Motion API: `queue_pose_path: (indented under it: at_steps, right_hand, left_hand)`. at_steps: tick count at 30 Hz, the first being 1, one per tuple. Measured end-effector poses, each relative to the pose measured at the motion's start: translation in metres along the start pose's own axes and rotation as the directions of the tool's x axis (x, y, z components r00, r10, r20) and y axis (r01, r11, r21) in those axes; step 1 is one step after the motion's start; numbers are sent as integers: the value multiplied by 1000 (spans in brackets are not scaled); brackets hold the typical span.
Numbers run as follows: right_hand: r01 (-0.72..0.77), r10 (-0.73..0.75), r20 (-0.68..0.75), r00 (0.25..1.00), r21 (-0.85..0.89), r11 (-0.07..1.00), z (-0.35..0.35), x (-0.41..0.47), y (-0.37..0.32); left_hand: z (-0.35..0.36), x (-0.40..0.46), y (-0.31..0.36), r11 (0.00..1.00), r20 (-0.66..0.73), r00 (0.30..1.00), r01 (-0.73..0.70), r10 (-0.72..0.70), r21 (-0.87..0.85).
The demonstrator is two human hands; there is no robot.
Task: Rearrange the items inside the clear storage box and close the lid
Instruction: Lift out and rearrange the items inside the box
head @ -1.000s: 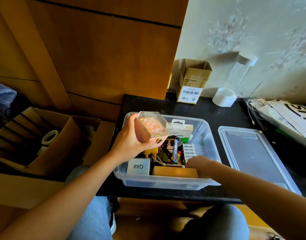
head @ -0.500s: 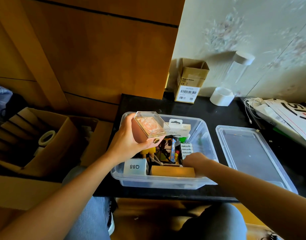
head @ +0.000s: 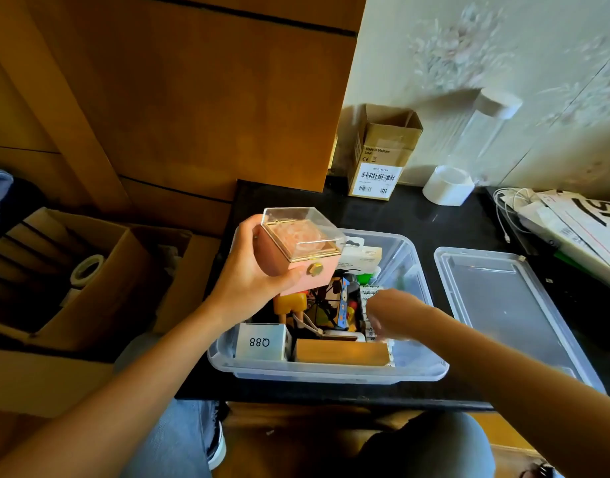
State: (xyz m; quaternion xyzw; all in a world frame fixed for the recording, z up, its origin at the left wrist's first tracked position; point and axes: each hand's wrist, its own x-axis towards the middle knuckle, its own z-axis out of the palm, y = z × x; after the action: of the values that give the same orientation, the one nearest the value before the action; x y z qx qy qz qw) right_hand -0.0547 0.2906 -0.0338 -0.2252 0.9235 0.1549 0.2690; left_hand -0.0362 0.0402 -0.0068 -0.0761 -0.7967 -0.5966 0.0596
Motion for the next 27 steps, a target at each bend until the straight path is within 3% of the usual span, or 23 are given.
queue_pose_path:
  at_steps: [6, 12, 20, 22, 25, 26, 27]
  right_hand:
    - [6, -6, 14, 1000, 16, 1000, 3, 7, 1]
    - [18, -22, 39, 999, 81, 997, 10, 9, -4]
    - [54, -60, 46, 997, 122, 991, 7, 11, -7]
    - [46, -58, 51, 997, 214, 976, 1, 10, -3]
    - [9, 15, -53, 998, 426, 904, -14, 10, 8]
    - [4, 51, -84, 995, 556, 831, -19, 10, 11]
    - [8, 90, -91, 992, 744, 668, -24, 10, 12]
  left_hand:
    - [19, 4, -7, 997, 166, 985, 50, -40, -56]
    - [22, 3, -8, 990, 119, 992, 64, -49, -124]
    - [23, 0, -7, 991, 169, 985, 56, -35, -118]
    - [22, 1, -8, 991, 157, 987, 41, -22, -124]
    - [19, 7, -7, 985, 91, 996, 10, 7, -175]
    - [18, 9, -6, 986, 72, 997, -23, 35, -166]
    - [18, 10, -6, 990, 74, 995, -57, 67, -132]
